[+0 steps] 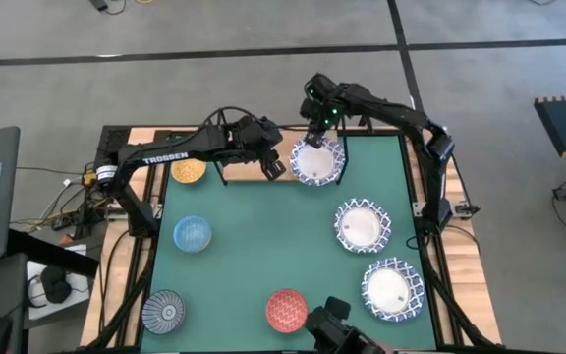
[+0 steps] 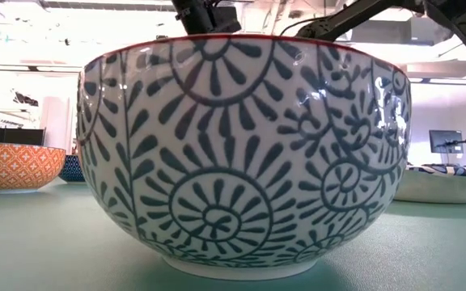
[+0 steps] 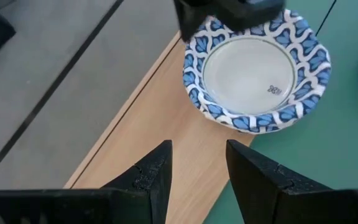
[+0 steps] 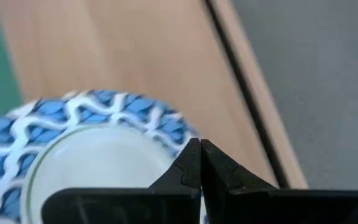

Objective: Place and stack bowls onto a shelf
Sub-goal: Stack the white bowl on top of the other white bowl on the shelf

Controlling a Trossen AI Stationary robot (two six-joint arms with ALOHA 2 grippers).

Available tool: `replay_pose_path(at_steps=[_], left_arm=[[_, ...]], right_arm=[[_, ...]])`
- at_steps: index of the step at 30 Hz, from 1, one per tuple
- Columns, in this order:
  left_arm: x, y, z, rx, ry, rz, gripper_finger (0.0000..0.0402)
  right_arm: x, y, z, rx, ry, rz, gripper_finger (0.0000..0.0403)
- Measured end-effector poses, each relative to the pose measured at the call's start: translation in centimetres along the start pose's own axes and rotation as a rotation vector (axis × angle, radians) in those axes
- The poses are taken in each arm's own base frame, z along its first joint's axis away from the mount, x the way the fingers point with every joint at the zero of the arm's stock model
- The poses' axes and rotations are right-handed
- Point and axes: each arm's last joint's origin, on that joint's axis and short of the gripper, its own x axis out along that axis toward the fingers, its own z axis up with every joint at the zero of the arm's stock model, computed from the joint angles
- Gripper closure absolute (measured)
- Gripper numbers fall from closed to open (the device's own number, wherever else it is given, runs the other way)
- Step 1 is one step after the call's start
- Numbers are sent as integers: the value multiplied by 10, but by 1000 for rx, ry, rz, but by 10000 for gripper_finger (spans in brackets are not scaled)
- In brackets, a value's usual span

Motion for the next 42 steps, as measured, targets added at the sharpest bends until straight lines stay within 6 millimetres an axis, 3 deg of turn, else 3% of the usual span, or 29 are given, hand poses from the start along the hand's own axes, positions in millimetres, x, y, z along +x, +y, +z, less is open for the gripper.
replay_pose_path(at_steps=[4,8,11,13,17,21,27,30,35,42], left_arm=[[0,0,0,0,1,1,264],[0,0,0,-2,-3,0,264],[0,0,0,1,-1,0,264],[0,0,0,0,-1,0,264],[-3,1,1,-4,-11,-5,264],[-11,5,2,-8,-23,-9,264],[-24,11,2,-37,-37,-8,264],[-29,13,2,-45,-40,-5,264],[-33,15,2,-75,-46,-5,264],[-33,15,1,-79,-36,-4,264]], right_arm=[[0,6,-2,-18,32,12,368],[-19,9,0,39,-9,29,370],[-35,23,0,76,-16,119,378],[-36,37,-2,61,27,156,380],[-15,60,2,-23,87,145,379],[21,72,4,-34,131,154,380],[62,69,-5,7,243,125,380],[71,61,-6,18,248,83,380],[71,44,-3,44,184,30,380],[51,26,0,95,117,-13,378]])
